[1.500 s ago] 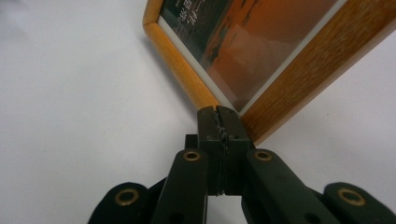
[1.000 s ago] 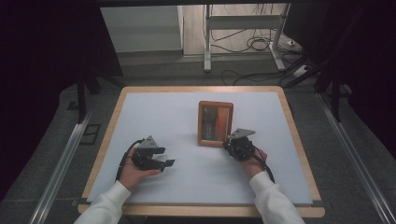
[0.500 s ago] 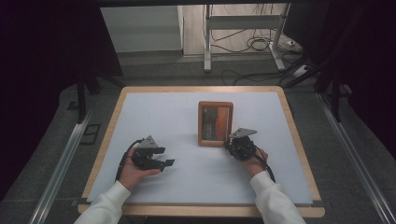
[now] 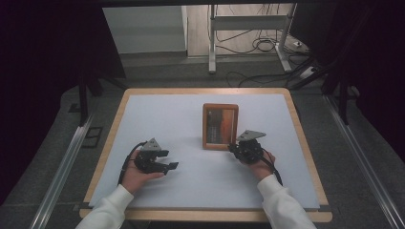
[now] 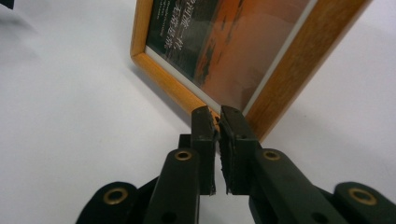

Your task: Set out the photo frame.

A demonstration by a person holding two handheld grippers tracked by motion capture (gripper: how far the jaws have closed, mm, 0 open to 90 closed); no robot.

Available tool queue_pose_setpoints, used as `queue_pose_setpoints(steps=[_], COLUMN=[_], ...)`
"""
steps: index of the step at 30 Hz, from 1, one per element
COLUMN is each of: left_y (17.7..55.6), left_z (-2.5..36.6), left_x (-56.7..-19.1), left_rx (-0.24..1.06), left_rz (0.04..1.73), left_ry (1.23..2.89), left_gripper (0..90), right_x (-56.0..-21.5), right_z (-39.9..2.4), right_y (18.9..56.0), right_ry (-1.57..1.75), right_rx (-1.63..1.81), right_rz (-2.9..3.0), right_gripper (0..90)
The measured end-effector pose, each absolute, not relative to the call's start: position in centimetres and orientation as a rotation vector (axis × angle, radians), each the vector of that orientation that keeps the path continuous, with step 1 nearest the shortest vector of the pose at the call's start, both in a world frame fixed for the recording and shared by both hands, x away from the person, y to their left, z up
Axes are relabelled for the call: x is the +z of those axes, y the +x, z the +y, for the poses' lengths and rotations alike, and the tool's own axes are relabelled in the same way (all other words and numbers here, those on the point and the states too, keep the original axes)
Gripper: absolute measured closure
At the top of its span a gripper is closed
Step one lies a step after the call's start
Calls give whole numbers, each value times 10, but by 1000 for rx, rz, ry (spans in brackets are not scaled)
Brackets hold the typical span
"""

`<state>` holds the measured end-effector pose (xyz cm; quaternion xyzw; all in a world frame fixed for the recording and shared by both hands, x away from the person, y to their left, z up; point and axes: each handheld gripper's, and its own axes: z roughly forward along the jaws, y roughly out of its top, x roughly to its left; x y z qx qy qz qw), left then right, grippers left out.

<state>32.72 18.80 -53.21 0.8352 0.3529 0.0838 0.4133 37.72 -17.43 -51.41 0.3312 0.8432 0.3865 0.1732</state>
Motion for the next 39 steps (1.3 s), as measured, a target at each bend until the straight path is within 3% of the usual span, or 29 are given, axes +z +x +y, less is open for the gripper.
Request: queue_pose_setpoints(steps=[8,13,20,29,37,39], left_y=[320,317,316,316,314,315], left_z=[192,192,192,191,190,190], left_x=[-530,-529,-531,-532,-531,-532], left_rx=[239,264,264,274,289,286], left_rz=[898,903,909,917,921,923], left_ry=[2095,2094,2091,2103,2097,2098], left_gripper=[302,304,303,303,303,303], right_x=[-504,-497,-502,-512,-511,-513], right_z=[-181,-195,-227,-262,-262,-263], right_y=[362,349,325,290,290,291], right_ry=[975,1036,1065,1084,1084,1080], right_rx=[1117,1121,1118,1092,1091,1080], right_rz=[2345,2295,2259,2234,2215,2200], right_gripper=[474,370,308,297,276,235])
